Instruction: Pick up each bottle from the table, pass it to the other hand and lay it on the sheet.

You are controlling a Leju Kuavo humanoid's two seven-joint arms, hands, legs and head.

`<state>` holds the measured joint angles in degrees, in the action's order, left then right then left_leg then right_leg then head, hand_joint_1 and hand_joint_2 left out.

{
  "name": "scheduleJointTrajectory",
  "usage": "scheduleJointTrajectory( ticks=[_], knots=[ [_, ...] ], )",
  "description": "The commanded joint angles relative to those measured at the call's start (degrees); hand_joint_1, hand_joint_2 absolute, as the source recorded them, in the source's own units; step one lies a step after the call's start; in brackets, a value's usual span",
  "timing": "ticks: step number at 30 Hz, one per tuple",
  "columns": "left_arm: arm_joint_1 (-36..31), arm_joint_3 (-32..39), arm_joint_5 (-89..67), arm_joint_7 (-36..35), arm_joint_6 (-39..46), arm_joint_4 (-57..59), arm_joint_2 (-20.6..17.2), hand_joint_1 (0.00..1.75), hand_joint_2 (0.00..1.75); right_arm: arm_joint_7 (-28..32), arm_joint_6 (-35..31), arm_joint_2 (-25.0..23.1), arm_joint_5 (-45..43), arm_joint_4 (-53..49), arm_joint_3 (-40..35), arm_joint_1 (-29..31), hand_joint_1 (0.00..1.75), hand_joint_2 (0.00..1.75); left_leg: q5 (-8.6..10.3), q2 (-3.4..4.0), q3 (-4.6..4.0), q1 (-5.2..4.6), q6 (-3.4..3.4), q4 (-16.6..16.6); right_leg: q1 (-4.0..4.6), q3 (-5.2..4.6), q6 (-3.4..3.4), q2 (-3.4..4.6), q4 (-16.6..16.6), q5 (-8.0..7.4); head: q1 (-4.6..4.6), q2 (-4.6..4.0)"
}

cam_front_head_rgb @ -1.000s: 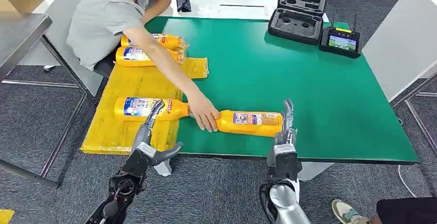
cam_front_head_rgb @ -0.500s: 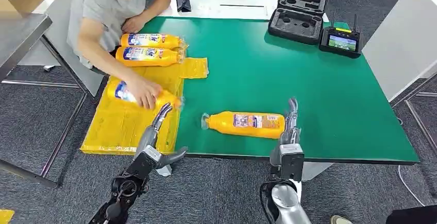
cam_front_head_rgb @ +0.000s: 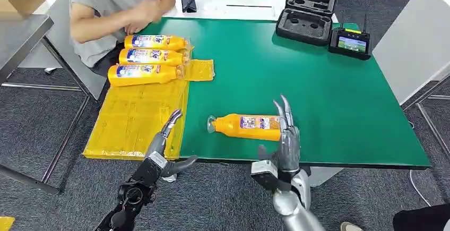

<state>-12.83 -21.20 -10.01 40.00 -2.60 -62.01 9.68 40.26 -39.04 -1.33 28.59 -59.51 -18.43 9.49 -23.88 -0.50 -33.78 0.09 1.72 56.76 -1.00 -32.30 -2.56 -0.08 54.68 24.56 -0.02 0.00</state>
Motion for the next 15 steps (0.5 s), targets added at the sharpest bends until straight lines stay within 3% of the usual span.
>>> scheduleJointTrajectory(
  ticks=[1,5,15],
  knots=[
    [-4.71,-3.36,1.11,0.00,-1.52,4.80,0.60,0.00,1.75,-0.26,0.11,7.38,-0.91,25.49,2.05,14.10,0.00,0.00,0.07,-0.09,0.04,-0.02,0.03,0.01,-0.02,0.09,0.00,-0.10,-0.04,-0.04,0.00,0.00],
    [-5.29,-4.12,1.00,0.00,-2.49,5.16,0.59,0.00,1.75,-0.64,0.99,7.31,3.51,34.70,2.27,17.75,0.00,0.00,0.05,0.05,0.10,-0.02,0.06,0.10,-0.01,0.16,-0.05,0.03,-0.01,-0.09,0.00,0.00],
    [-6.41,-4.56,1.42,0.00,-1.72,4.96,0.85,0.00,1.75,-2.74,3.20,6.29,8.10,36.77,3.96,20.12,0.00,0.00,0.03,0.12,0.00,-0.01,0.06,0.17,0.01,0.04,-0.05,0.10,0.07,-0.08,-0.02,0.00]
  ],
)
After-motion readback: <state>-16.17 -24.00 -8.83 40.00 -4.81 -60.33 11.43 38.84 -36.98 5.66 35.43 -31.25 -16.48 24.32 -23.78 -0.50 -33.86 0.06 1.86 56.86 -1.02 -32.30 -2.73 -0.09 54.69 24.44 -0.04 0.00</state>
